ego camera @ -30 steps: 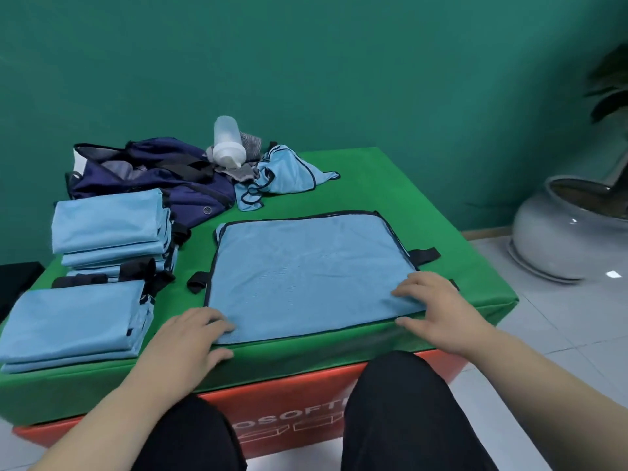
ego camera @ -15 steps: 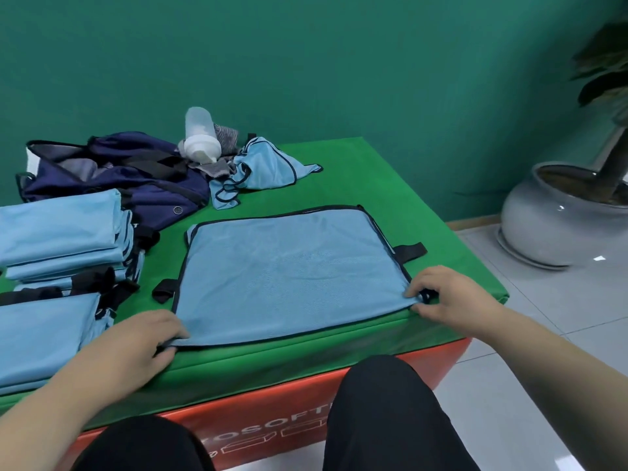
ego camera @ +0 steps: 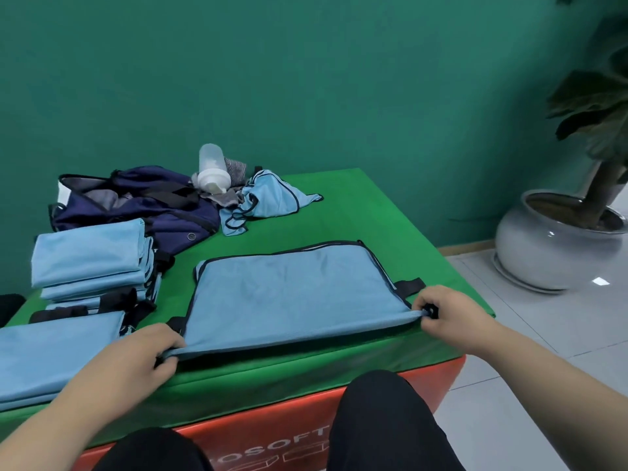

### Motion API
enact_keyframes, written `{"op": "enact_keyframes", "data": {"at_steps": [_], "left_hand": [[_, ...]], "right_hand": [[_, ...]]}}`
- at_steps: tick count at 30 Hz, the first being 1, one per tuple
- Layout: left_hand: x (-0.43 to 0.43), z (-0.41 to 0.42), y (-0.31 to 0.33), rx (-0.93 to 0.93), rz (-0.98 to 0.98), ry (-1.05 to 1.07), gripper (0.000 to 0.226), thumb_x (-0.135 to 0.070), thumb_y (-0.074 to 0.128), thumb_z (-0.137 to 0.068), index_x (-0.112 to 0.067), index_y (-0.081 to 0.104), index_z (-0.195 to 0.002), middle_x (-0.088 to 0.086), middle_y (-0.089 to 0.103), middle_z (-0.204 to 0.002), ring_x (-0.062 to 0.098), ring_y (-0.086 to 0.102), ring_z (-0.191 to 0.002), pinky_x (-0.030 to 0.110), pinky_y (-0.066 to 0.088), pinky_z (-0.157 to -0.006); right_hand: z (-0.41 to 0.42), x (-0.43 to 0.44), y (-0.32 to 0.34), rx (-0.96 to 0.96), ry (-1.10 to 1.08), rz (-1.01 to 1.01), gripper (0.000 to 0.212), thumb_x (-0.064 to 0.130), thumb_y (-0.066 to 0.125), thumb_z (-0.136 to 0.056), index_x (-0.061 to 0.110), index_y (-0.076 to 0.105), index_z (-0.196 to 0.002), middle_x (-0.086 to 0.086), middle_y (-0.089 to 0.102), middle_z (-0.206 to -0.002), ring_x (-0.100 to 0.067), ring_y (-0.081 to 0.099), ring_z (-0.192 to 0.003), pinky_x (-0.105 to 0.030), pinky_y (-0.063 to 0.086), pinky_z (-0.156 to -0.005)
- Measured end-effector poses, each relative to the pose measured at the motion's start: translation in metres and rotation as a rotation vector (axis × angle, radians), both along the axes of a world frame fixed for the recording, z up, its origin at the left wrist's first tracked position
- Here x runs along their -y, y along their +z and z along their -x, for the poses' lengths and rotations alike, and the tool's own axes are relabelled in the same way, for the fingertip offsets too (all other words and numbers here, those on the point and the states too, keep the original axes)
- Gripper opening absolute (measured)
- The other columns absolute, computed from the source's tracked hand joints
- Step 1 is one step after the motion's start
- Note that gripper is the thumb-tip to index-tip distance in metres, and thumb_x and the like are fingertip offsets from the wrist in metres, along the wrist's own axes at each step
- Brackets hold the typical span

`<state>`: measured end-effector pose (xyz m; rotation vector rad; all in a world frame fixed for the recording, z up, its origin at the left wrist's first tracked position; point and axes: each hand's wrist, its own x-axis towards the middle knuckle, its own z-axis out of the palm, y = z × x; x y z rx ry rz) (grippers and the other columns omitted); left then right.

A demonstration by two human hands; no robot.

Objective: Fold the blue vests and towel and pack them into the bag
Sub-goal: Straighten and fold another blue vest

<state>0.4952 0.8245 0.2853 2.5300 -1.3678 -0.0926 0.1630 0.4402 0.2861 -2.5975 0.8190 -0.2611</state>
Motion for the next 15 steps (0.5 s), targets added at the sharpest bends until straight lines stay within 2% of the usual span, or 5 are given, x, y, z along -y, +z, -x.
{"op": "enact_keyframes", "data": {"at_steps": [4, 7, 11, 15], "left_hand": [[-0.012, 0.013, 0.02, -0.008, 0.024, -0.008, 0.037, -0.013, 0.074, -0.078, -0.046, 0.056, -0.076, -0.033, 0.055, -0.099, -0.007, 0.055, -0.085, 0.022, 0.045, -0.066], [-0.022, 0.024, 0.035, -0.047, 0.045, 0.011, 0.028, -0.016, 0.073, -0.079, -0.041, 0.059, -0.077, -0.03, 0.06, -0.091, -0.004, 0.057, -0.079, 0.025, 0.048, -0.067], [-0.032, 0.037, 0.051, -0.099, 0.056, 0.037, 0.021, -0.019, 0.072, -0.082, -0.035, 0.06, -0.075, -0.027, 0.062, -0.084, 0.001, 0.058, -0.074, 0.02, 0.047, -0.064], [-0.036, 0.04, 0.056, -0.156, 0.073, 0.045, 0.02, -0.021, 0.074, -0.083, -0.033, 0.061, -0.074, -0.027, 0.063, -0.08, -0.001, 0.057, -0.073, 0.015, 0.043, -0.06]], "right_hand": [[0.01, -0.01, 0.019, 0.03, -0.056, -0.047, 0.027, 0.006, 0.066, -0.076, 0.032, 0.06, -0.071, 0.01, 0.061, -0.072, -0.003, 0.052, -0.061, -0.016, 0.037, -0.054], [0.021, -0.016, 0.034, 0.06, -0.081, -0.078, 0.025, 0.008, 0.068, -0.075, 0.032, 0.063, -0.07, 0.008, 0.064, -0.068, -0.005, 0.045, -0.05, -0.019, 0.035, -0.048], [0.03, -0.021, 0.052, 0.039, -0.053, -0.074, 0.02, 0.008, 0.069, -0.074, 0.027, 0.063, -0.069, 0.014, 0.064, -0.071, -0.011, 0.048, -0.055, -0.025, 0.036, -0.052], [0.028, -0.021, 0.056, 0.021, -0.033, -0.074, 0.023, 0.007, 0.067, -0.072, 0.03, 0.062, -0.073, 0.007, 0.064, -0.068, -0.013, 0.051, -0.058, -0.031, 0.039, -0.056]]}}
